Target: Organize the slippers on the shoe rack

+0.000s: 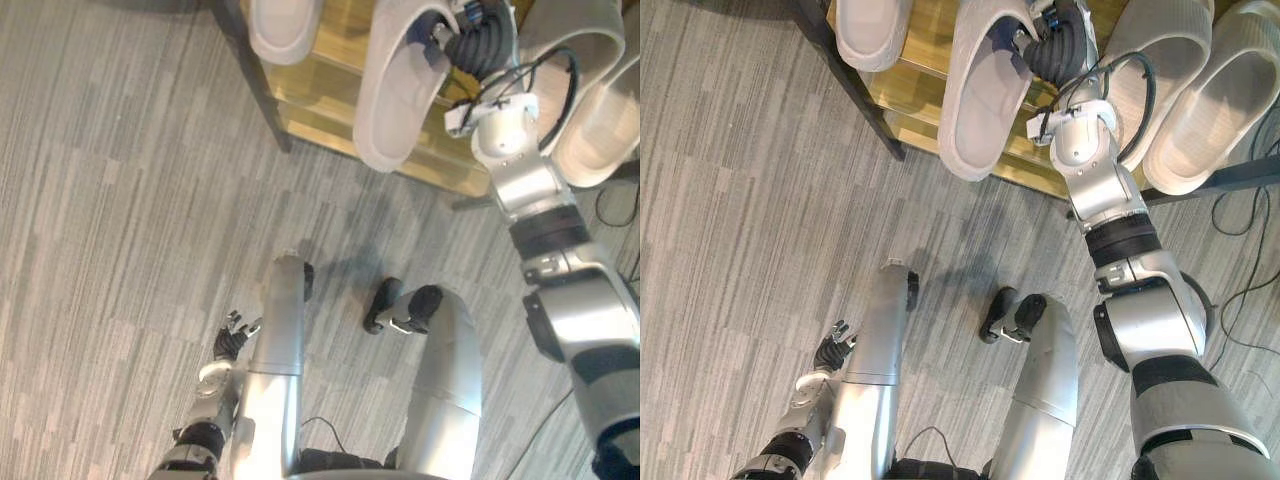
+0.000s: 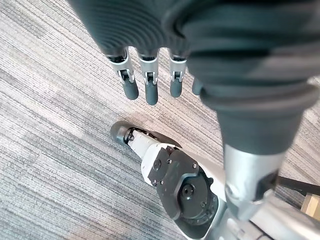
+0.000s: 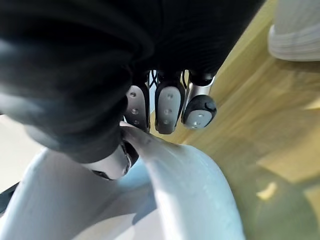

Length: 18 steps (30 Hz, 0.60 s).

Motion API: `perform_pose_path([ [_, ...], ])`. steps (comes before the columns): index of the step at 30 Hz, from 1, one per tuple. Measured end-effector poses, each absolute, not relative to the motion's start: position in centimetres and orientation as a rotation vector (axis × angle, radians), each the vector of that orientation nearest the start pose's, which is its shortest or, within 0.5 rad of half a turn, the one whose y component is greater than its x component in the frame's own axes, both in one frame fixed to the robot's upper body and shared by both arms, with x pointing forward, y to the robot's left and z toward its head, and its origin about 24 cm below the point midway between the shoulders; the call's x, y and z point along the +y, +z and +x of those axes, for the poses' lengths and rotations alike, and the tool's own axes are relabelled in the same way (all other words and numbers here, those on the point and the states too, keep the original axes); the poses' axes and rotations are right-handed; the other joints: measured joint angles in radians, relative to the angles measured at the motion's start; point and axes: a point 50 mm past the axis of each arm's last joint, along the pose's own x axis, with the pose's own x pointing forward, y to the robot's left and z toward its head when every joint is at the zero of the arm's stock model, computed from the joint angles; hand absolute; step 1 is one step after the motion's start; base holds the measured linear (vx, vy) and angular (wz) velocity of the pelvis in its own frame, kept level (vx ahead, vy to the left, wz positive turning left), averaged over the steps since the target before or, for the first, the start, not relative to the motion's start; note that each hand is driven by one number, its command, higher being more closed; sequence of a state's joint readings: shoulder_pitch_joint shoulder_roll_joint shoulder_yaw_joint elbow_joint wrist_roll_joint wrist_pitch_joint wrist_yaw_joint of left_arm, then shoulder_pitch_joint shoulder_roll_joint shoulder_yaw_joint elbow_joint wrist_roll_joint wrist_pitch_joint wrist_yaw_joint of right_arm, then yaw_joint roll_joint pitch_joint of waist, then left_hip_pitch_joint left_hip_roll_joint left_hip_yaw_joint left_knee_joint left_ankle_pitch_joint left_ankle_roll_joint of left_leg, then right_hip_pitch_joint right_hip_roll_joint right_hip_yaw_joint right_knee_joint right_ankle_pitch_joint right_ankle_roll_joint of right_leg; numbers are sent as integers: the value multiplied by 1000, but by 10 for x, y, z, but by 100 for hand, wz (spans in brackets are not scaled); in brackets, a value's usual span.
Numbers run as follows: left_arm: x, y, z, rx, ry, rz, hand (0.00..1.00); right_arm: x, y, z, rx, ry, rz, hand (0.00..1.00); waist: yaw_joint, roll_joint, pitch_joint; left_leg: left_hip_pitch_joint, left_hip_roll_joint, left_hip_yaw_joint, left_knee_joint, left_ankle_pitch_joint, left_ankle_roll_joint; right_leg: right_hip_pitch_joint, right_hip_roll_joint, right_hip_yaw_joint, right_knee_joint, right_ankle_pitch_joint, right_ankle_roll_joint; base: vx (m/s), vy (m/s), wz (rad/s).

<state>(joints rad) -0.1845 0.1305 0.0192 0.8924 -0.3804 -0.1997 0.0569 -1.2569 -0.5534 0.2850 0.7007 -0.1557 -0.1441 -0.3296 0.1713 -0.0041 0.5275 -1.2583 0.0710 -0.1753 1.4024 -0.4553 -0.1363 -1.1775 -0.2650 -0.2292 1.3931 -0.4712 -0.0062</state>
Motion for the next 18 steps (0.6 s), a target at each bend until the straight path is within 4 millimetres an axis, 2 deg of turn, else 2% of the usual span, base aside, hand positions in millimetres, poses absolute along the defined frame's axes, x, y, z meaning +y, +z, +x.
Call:
perform_pose_path([
  [8, 195, -85, 236, 502, 245, -203, 0, -185, 345, 393, -720, -384, -709, 100, 9, 0, -42, -36, -31, -31, -7, 11, -17, -14, -32, -35, 16, -24, -11, 48, -39, 14],
  [9, 194, -84, 237, 495, 248, -210, 0, -186, 347, 394, -713, -395, -708, 0, 16, 0, -43, -36, -31, -32, -8, 12, -19, -14, -33, -36, 18, -25, -13, 67, -50, 12],
  [13, 193, -81, 241, 484, 259, -218, 0, -187, 354, 392, -725, -444, -732, 0, 31, 1, -49, -38, -33, -39, -36, 24, -27, -14, -34, -49, 1, -25, -14, 55, -42, 7],
  [18, 191, -78, 246, 472, 262, -221, 0, -190, 361, 389, -746, -511, -694, 0, 34, 0, -50, -48, -38, -49, -58, 38, -35, -22, -39, -63, -8, -21, -22, 51, -31, 7],
])
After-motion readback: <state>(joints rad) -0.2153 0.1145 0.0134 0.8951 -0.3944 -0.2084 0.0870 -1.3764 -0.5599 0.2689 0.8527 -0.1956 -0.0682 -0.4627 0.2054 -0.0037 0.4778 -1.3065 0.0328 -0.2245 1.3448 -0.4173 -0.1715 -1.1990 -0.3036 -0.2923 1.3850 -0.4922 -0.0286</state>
